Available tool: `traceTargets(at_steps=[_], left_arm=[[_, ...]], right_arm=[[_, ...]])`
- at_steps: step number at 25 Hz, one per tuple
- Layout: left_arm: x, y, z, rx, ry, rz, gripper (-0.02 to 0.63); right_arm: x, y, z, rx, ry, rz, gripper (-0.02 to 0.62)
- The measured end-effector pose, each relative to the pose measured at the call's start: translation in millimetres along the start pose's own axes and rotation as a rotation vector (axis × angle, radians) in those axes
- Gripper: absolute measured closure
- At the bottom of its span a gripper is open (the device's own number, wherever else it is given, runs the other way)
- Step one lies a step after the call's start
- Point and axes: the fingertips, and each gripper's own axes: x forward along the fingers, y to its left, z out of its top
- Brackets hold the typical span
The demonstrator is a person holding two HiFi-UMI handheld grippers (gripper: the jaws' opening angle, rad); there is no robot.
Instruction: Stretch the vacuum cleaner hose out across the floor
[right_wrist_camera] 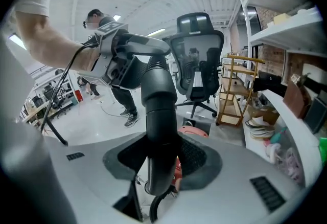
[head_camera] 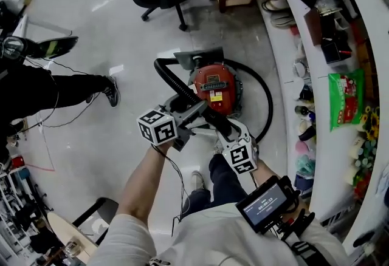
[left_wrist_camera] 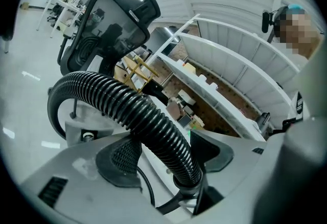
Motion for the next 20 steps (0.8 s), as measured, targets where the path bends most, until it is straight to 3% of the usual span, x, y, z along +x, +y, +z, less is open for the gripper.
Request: traceTargets(at_steps=[12, 20], left_arm=[[-36.9, -36.8, 46.3, 0.047, -0.05, -0.014, 0.316], [-49.7, -56.7, 68.8, 0.106, -0.04, -0.054, 0.315]], right_arm=[[-29.3, 24.2, 53.2, -0.048, -0.038, 0.035, 0.425], [-48.4, 38.3, 80.7, -0.009, -0.096, 0.052, 0.425]])
